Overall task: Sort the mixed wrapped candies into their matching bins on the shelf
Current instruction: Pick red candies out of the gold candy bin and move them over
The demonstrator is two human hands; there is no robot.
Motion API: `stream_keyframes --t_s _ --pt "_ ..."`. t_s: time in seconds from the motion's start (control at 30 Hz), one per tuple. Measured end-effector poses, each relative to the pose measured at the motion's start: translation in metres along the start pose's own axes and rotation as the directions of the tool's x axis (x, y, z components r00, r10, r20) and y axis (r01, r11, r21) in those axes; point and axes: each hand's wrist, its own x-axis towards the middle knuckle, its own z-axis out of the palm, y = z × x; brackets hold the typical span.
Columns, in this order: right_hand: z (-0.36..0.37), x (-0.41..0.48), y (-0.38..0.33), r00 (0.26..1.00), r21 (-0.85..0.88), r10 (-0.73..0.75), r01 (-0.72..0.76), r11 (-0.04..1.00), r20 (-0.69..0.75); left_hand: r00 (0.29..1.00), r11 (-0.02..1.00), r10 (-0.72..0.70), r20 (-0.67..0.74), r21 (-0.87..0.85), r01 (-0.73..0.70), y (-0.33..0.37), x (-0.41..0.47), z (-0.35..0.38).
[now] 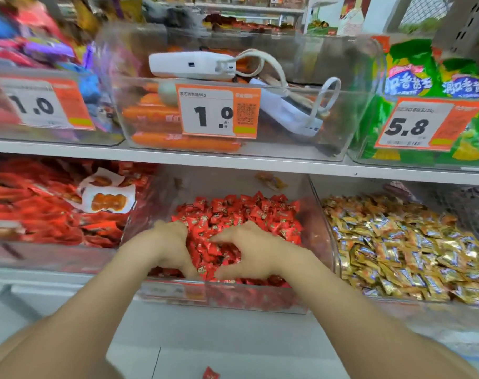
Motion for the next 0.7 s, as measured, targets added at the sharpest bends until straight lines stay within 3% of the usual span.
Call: stream_keyframes --t_s 0.13,0.27,0.37,0.47,0.57,0.63,0.7 --pt "0.009 0.029 -0.02 0.994 0.04 0.036 -0.041 0.998 0.107 0.996 0.997 0.071 0.052 0.011 -0.072 -0.002 0.016 0.003" --pt "-0.006 0.031 -0.015 0.982 -0.208 0.109 -0.075 0.975 0.155 0.97 0.969 0.237 0.048 -0.079 -0.233 -0.016 0.014 0.006" --pt "-0.024 0.025 -0.006 0.983 -0.318 0.172 -0.144 0.937 0.062 0.962 0.946 0.274 0.002 -0.179 -0.269 -0.03 0.003 0.008" --pt "-0.035 0.018 -0.003 0.972 -0.363 0.224 -0.237 0.901 -0.077 0.965 0.948 0.261 -0.017 -0.184 -0.26 -0.031 -0.002 0.014" --pt "-0.041 0.015 -0.003 0.943 -0.408 0.306 -0.331 0.851 -0.127 0.97 0.953 0.241 0.0 -0.189 -0.237 -0.031 -0.003 0.013" --pt "-0.042 0.017 -0.006 0.946 -0.447 0.278 -0.324 0.834 -0.166 0.977 0.963 0.211 0.021 -0.174 -0.205 -0.033 -0.002 0.011" --pt "-0.041 0.022 -0.014 0.964 -0.296 0.176 -0.231 0.927 -0.2 0.979 0.964 0.202 0.015 -0.183 -0.195 -0.034 0.003 0.011"
